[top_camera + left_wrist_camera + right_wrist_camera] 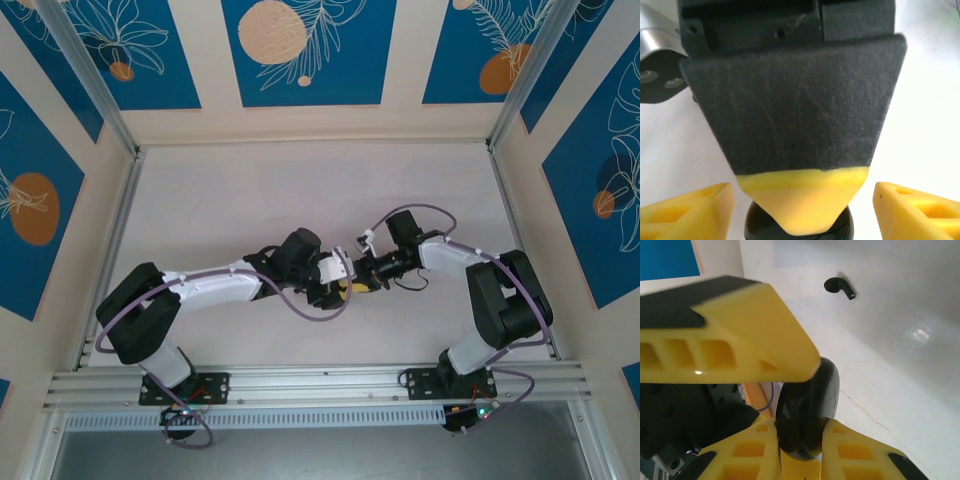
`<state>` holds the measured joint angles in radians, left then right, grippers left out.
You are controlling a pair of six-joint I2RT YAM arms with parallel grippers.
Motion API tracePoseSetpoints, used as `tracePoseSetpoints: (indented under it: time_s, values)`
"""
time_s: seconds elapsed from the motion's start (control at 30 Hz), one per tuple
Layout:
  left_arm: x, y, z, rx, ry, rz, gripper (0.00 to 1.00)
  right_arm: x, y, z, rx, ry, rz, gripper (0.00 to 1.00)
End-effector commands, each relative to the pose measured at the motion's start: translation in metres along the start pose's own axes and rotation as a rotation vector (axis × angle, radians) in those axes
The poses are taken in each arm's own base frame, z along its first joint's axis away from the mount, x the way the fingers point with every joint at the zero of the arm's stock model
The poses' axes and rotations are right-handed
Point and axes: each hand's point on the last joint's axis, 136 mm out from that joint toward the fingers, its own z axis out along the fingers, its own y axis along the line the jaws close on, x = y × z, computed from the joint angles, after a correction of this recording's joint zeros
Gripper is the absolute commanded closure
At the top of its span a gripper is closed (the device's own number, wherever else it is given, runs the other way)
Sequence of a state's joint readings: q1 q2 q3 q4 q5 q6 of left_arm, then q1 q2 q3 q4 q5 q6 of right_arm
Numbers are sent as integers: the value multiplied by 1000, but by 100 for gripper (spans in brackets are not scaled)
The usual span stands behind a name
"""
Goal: Insert wireless bluetooth earbuds into charging case
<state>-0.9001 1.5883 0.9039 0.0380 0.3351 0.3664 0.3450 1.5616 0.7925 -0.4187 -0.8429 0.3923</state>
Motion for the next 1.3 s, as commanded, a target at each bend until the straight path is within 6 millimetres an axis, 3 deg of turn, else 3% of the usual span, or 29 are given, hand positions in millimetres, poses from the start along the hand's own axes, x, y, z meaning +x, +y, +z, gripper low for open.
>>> tracePoseSetpoints:
  time_s: [0.0, 0.37, 0.63, 0.87, 1.07, 1.27]
  values:
    - [-18, 1, -9, -29, -59, 9, 21, -5, 13, -9, 36, -45, -79, 80]
    - [-16, 7, -37, -46, -66, -12, 16, -6, 25, -36, 170, -179, -307, 83]
    - [-26, 9, -73, 70, -140, -81, 16, -1, 53, -43, 129, -218, -496, 83]
    - [-37, 7, -98, 182, -159, -69, 24, 9, 77, -43, 67, -221, -678, 84]
    - [-42, -1, -107, 244, -126, -4, 26, 23, 92, -37, 63, -195, -864, 84]
    - [-43, -11, -111, 311, -115, 44, 35, 41, 102, -29, 64, -153, -1117, 87]
